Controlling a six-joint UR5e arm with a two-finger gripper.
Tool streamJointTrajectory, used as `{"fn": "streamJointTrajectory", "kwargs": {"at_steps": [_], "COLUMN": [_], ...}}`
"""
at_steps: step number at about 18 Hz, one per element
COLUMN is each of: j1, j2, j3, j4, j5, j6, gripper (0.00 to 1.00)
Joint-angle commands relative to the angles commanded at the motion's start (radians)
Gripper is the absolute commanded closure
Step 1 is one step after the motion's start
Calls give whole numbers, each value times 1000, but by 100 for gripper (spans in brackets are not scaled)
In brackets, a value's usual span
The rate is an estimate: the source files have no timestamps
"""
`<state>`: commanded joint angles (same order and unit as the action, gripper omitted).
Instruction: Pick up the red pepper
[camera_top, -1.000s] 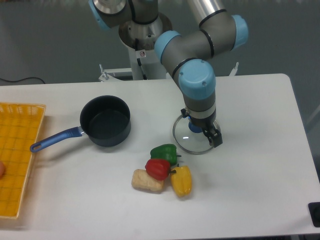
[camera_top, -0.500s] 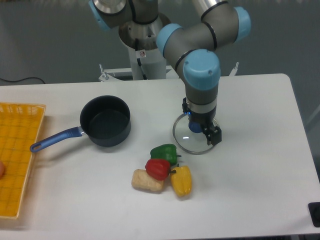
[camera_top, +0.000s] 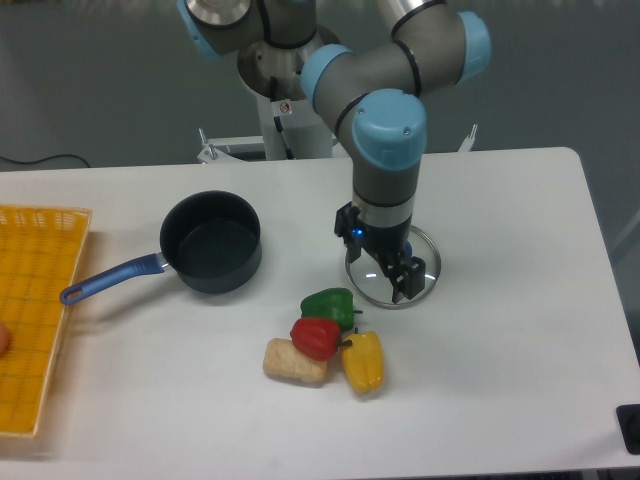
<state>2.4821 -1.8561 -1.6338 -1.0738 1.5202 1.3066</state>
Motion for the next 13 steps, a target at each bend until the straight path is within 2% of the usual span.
{"fn": "streamJointTrajectory", "kwargs": {"at_steps": [2, 5, 11, 13], "j1": [-17, -69, -107, -124], "j2": [-12, -29, -67, -93], "j3": [2, -3, 28, 49], "j4": [-2, -2, 3, 11], "j5": [26, 139, 149, 150], "j6": [118, 235, 401, 410], "gripper": [0, 0, 0, 0]}}
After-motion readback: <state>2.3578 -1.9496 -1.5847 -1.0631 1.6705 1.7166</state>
